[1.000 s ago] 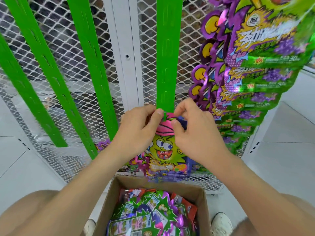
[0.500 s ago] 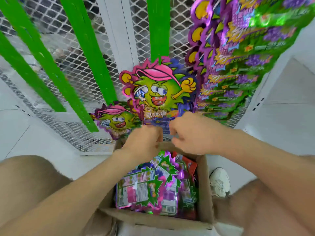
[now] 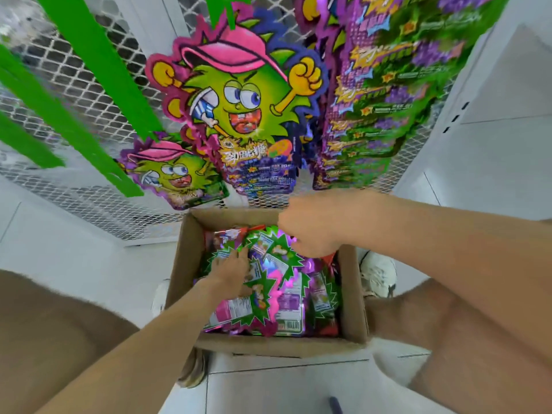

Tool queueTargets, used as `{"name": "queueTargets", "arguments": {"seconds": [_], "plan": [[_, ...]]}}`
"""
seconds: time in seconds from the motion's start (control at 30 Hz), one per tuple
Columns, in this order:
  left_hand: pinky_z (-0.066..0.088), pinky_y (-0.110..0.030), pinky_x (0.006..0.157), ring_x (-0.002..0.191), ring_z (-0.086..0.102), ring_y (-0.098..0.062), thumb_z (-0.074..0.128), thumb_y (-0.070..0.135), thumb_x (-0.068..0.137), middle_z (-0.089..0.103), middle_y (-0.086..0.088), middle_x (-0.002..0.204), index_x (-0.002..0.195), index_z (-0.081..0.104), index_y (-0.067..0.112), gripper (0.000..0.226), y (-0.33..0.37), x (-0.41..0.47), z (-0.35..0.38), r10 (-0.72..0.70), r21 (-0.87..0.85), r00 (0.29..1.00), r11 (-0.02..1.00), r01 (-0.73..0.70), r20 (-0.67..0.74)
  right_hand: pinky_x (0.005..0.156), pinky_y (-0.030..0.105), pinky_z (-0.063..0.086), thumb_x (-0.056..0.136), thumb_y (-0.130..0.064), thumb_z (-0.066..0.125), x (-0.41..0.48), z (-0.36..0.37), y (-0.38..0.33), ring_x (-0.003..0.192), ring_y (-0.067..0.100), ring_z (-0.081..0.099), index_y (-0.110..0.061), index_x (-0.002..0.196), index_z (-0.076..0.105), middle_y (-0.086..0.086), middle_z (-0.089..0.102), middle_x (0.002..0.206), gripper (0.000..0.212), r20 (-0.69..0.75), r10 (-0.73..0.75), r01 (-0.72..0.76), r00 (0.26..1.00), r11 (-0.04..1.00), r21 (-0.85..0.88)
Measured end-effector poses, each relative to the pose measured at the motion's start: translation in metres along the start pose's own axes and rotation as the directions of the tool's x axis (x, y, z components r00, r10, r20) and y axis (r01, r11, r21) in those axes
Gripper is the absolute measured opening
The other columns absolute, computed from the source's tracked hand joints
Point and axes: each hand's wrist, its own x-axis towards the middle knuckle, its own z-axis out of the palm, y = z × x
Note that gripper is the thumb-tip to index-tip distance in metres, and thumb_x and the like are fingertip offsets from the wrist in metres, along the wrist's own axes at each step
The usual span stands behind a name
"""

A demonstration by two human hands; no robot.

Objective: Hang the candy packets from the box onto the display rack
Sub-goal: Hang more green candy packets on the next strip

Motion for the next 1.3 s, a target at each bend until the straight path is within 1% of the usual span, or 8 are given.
{"name": "queueTargets", "arguments": {"seconds": [0.3,0.47,0.6,0.73,0.87,1.0,1.1,1.3], "plan": [[0.054,-0.039,0.086,0.105,0.066,-0.023,0.095,0.05,0.072,0.07,0.0,0.111,0.118,0.07,0.017,0.062,0.001,-0.019,-0.046,0.188,-0.099,0.974,0.974,-0.202,-0.128,0.047,0.03,0.036,0.104,-0.02,0.052,0.003,0.004,-0.01,0.059,0.019,0.049,-0.014,0.08,0.049,0.004,0.05,0.079,0.025,0.069,0.084,-0.091,0.994,0.99,0.107],[0.059,-0.04,0.07,0.08,0.067,-0.02,0.078,0.05,0.075,0.071,0.004,0.087,0.099,0.073,0.024,0.036,0.024,-0.065,-0.094,0.149,-0.216,0.895,0.942,-0.258,-0.419,0.054,0.032,0.042,0.114,-0.025,0.027,-0.013,-0.013,-0.012,0.059,0.023,0.051,-0.017,0.081,0.047,0.009,0.047,0.071,0.04,0.089,0.212,-0.229,0.973,0.881,0.414],[0.057,-0.041,0.061,0.071,0.066,-0.021,0.068,0.041,0.087,0.068,0.007,0.076,0.097,0.071,0.028,0.017,0.048,-0.116,-0.122,0.145,-0.171,0.733,0.926,-0.338,-0.665,0.078,0.055,0.063,0.106,-0.053,0.048,-0.016,-0.016,-0.005,0.08,0.047,0.075,-0.007,0.088,0.059,0.037,0.068,0.101,0.051,-0.011,0.549,-0.208,0.836,0.336,0.919],[0.049,-0.034,0.062,0.077,0.061,-0.02,0.064,0.057,0.093,0.061,0.008,0.08,0.09,0.061,0.029,0.029,0.065,-0.161,-0.141,0.231,-0.018,0.639,0.933,-0.358,-0.734,0.068,0.057,0.065,0.091,-0.003,0.067,-0.017,-0.014,-0.001,0.063,0.037,0.076,0.009,0.116,0.057,0.028,0.07,0.092,0.03,0.141,0.5,-0.114,0.855,-0.084,0.99],[0.051,-0.029,0.067,0.076,0.065,-0.004,0.046,0.083,0.084,0.066,0.015,0.075,0.094,0.072,0.038,0.053,0.068,-0.186,-0.162,0.321,0.001,0.605,0.884,-0.468,-0.729,0.053,0.035,0.051,0.079,0.001,0.06,-0.027,-0.017,0.009,0.044,0.024,0.048,-0.007,0.068,0.058,0.012,0.045,0.055,0.015,-0.013,0.516,-0.203,0.856,0.36,0.91],[0.055,-0.035,0.074,0.082,0.067,-0.005,0.051,0.055,0.099,0.07,0.014,0.084,0.093,0.075,0.027,0.037,0.06,-0.19,-0.201,0.188,-0.132,0.415,0.766,-0.629,-0.89,0.055,0.035,0.037,0.089,-0.032,0.071,-0.043,-0.036,0.014,0.059,0.025,0.044,-0.004,0.069,0.061,0.013,0.051,0.061,0.037,-0.265,0.383,-0.134,0.885,0.755,0.642],[0.048,-0.028,0.098,0.11,0.061,-0.014,0.057,0.023,0.096,0.064,0.007,0.114,0.122,0.068,0.017,0.029,0.053,-0.185,-0.242,0.036,-0.122,0.236,0.773,-0.622,-0.971,0.068,0.037,0.048,0.09,-0.045,0.074,-0.053,-0.052,0.02,0.08,0.03,0.06,-0.013,0.083,0.072,0.01,0.065,0.077,0.033,-0.512,0.367,-0.043,0.777,0.842,0.538],[0.038,-0.002,0.092,0.106,0.056,0.0,0.059,0.007,0.095,0.062,0.004,0.128,0.138,0.056,0.014,0.043,0.052,-0.184,-0.302,-0.109,-0.288,0.298,0.688,-0.666,-0.948,0.071,0.005,0.038,0.102,-0.017,0.066,-0.072,-0.093,0.025,0.075,-0.021,0.055,-0.022,0.113,0.077,-0.023,0.063,0.086,0.016,-0.729,0.187,0.251,0.659,0.858,0.447]]}}
